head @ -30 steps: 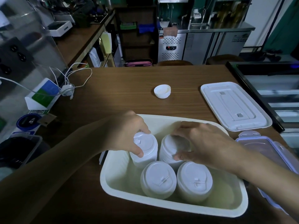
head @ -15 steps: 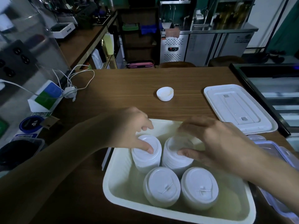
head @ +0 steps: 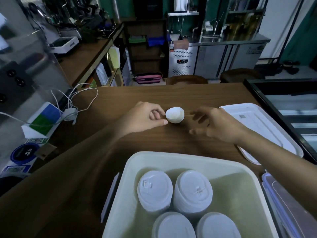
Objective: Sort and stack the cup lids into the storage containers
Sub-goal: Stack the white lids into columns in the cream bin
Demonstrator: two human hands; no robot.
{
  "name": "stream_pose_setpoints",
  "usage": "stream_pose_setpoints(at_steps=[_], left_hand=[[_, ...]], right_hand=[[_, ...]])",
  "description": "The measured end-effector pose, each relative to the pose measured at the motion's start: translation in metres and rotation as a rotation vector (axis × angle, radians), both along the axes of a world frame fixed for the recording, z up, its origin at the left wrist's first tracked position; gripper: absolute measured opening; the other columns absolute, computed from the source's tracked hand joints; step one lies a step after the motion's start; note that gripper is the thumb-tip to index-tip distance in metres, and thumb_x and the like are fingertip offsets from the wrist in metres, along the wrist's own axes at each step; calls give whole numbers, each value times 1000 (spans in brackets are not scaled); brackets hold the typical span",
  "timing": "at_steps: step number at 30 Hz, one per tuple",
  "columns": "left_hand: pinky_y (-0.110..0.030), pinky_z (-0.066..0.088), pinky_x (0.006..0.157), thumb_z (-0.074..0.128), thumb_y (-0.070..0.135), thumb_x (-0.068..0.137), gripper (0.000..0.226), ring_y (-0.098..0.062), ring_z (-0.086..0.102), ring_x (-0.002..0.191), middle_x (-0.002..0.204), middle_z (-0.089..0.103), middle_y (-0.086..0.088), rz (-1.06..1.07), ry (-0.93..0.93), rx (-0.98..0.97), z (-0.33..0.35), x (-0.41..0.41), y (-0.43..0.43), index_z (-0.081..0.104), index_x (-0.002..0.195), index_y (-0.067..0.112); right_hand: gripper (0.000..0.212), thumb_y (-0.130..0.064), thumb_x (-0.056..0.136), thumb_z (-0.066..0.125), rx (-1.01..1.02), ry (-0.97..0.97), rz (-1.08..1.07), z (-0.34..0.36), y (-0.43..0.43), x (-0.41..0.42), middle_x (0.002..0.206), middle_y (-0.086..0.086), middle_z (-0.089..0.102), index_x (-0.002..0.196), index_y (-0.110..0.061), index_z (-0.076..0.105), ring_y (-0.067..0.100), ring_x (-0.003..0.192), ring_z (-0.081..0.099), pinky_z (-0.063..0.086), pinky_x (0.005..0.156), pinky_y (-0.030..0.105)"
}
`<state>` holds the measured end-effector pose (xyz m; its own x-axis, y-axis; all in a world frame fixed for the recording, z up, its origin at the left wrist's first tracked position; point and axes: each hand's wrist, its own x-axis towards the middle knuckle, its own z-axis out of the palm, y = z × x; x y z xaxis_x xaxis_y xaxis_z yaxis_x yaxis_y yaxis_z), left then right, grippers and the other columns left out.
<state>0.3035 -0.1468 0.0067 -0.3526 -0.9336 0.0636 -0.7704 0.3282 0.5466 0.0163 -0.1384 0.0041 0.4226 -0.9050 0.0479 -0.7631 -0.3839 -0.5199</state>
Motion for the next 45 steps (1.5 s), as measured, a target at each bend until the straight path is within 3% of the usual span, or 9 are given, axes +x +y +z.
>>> stream_pose_setpoints(at_steps=[6,11,14,19,24,32,36,40,45], left_hand=[[-35,50,104,84,62,75,90,-12,60,123,141,58,4,87,-50,167,-45,-22,-61,51,150,23],[-45,27,125,85,67,70,117,-21,23,157,167,31,0,126,-81,232,-73,-46,-96,31,162,20],[-39,29,123,86,65,70,110,-21,26,155,162,37,-2,126,-88,222,-82,-52,-109,38,159,21],[-35,51,97,89,53,69,58,-14,57,117,114,65,13,107,-26,191,-84,-51,-118,70,118,30],[-35,58,93,90,56,62,61,2,68,98,108,71,22,80,96,303,-80,-40,-114,65,115,39],[-44,55,104,89,59,66,74,-9,66,117,127,65,12,-30,246,390,-58,-23,-93,54,130,58],[-47,52,108,91,45,71,69,-15,61,124,135,59,4,-57,312,358,-31,-17,-75,55,130,50],[-47,38,121,89,53,60,74,-7,39,147,146,55,11,-79,375,268,-4,-12,-49,57,126,40],[-45,52,107,92,33,76,69,-10,53,134,135,59,22,-191,375,176,28,-7,1,58,136,39]], right_hand=[[81,-42,74,90,112,49,-73,-51,-52,9,131,-2,64,143,-22,53,17,120,61,47,94,28],[78,-38,69,93,194,-8,-116,-78,-79,20,128,-10,63,136,-27,54,12,118,57,45,94,27],[79,-40,67,94,207,-22,-133,-89,-93,25,124,-9,62,134,-25,56,13,117,57,47,97,30],[83,-55,63,91,183,-21,-126,-100,-108,33,125,-8,58,134,-33,56,13,120,53,45,102,34],[70,-51,65,93,166,-121,-110,-102,-106,36,111,-16,63,123,-32,61,2,103,59,45,84,22],[75,-39,70,94,221,-262,-87,-76,-88,34,119,-20,67,134,-35,54,-7,113,58,43,94,14],[68,-26,73,92,214,-306,-35,-49,-72,28,122,-19,65,129,-32,54,-14,113,56,40,92,6],[68,-32,70,90,136,-311,31,-15,-50,23,128,-17,62,127,-34,54,1,125,56,44,112,33],[67,-31,70,93,78,-307,118,20,-6,17,124,-12,66,127,-28,57,10,122,61,48,109,44]])
